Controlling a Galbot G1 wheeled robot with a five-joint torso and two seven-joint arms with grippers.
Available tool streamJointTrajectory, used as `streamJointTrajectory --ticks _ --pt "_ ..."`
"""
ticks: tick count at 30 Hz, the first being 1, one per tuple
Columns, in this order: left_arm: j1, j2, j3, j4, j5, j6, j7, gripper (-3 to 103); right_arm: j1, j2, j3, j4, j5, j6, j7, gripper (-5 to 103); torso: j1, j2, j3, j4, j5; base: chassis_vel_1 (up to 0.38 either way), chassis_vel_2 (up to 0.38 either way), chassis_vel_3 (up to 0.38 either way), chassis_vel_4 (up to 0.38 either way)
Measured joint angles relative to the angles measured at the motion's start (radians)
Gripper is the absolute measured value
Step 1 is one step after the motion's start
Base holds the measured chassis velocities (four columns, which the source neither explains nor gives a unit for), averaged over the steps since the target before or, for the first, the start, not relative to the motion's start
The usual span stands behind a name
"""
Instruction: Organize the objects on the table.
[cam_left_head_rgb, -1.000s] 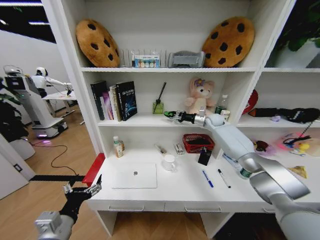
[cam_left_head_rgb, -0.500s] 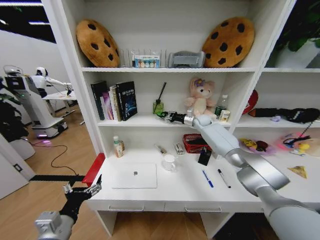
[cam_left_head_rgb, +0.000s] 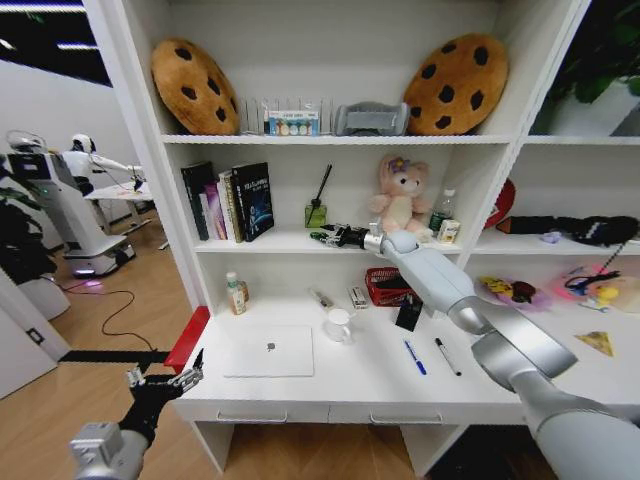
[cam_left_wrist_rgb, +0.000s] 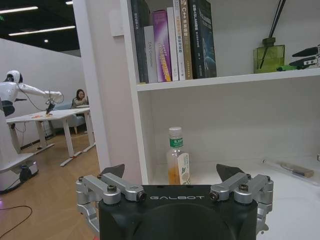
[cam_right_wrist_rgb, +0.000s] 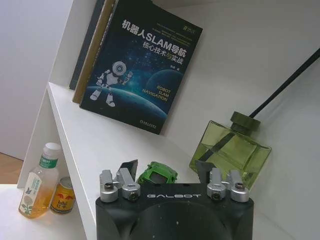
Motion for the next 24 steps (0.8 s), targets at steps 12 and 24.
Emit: streamJointTrajectory --ticks 12,24 --pt "0.0 0.0 0.0 0.0 0.0 0.0 0.0 100 -0.167 -0.255 0.169 0.473 0.172 -0.083 0.366 100 0.0 0.0 0.0 0.0001 0.0005 0.0 0.0 0.0 0.0" --pt "0.0 0.0 0.0 0.0 0.0 0.0 0.0 100 -1.269 -0.482 1.099 1.337 0.255 -0.237 0.887 100 0.0 0.0 0.0 0.0005 0.0002 0.0 0.0 0.0 0.0"
